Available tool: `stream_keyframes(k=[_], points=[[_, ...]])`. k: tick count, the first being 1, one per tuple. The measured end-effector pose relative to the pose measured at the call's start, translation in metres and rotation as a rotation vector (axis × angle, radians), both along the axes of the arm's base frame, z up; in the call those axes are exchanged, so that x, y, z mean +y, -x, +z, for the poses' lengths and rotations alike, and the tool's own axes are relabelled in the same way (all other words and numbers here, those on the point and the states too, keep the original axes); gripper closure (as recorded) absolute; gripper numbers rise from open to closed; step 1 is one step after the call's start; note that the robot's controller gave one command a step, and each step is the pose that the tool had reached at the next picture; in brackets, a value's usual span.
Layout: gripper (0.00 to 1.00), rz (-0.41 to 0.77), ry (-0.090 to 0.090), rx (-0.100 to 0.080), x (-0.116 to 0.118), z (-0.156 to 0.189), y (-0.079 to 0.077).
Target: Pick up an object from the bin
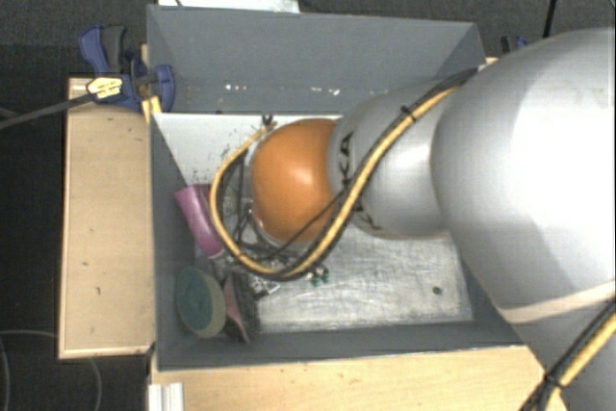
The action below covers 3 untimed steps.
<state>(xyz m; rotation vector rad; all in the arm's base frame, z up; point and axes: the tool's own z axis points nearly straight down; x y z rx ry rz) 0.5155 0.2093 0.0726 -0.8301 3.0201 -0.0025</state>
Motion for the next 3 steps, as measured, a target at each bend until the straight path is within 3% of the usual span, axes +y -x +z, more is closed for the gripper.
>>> stream_keyframes(k=[1, 2, 3], points=[[1.0, -0.068, -0.003, -0.002, -0.047, 0.177, -0.042], [0.0, -0.065, -0.001, 0.006, -0.046, 0.172, -0.039], [0.0, -0.109, 0.0, 0.016, -0.007, 0.048, -0.013]])
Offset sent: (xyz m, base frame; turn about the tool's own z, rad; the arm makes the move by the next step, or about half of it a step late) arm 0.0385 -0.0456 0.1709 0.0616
